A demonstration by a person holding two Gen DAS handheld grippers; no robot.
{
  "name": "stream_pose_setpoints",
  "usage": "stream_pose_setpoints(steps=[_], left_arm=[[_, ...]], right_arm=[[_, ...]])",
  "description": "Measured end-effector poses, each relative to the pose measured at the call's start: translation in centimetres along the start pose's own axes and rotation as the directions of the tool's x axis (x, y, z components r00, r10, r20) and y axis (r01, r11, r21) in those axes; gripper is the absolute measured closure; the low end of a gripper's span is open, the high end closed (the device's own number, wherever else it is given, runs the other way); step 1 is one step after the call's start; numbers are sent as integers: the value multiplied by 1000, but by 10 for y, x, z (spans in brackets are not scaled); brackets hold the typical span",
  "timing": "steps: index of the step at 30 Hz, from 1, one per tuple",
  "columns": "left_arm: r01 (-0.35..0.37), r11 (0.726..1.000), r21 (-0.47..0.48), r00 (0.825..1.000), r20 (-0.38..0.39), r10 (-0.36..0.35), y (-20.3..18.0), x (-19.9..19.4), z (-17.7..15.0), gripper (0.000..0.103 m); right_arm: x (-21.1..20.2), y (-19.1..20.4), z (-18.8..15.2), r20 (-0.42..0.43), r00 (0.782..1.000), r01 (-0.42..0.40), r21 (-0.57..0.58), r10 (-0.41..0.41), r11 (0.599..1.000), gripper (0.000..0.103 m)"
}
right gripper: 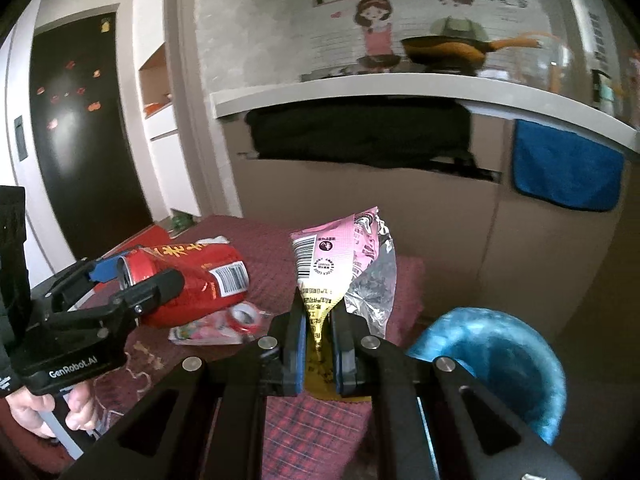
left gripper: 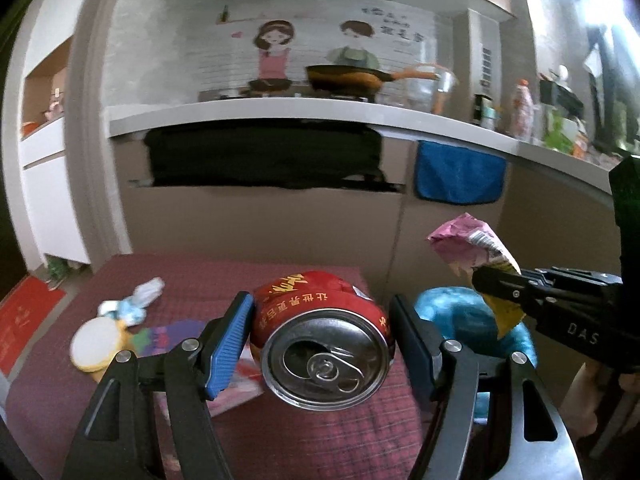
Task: Collect trash
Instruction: 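Carry the red can and yellow wrapper over the blue bin and release both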
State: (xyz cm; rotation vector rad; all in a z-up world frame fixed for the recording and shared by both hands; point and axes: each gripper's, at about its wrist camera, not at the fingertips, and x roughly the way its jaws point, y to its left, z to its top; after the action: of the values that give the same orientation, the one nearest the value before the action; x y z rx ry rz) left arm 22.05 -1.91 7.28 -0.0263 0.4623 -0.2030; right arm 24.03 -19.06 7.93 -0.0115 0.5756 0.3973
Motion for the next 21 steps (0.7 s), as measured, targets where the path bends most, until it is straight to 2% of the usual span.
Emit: stream_pose_setpoints(steps=[12, 21], left_arm=[[125, 990, 64, 991, -51, -122, -94, 46, 7, 33], [176, 982, 63, 979, -117, -167, -126, 84, 1, 33]], right_arm=[[-38, -93, -26, -7, 993, 121, 111, -121, 986, 94], [-32, -141, -47, -53, 987, 162, 206, -154, 965, 94]])
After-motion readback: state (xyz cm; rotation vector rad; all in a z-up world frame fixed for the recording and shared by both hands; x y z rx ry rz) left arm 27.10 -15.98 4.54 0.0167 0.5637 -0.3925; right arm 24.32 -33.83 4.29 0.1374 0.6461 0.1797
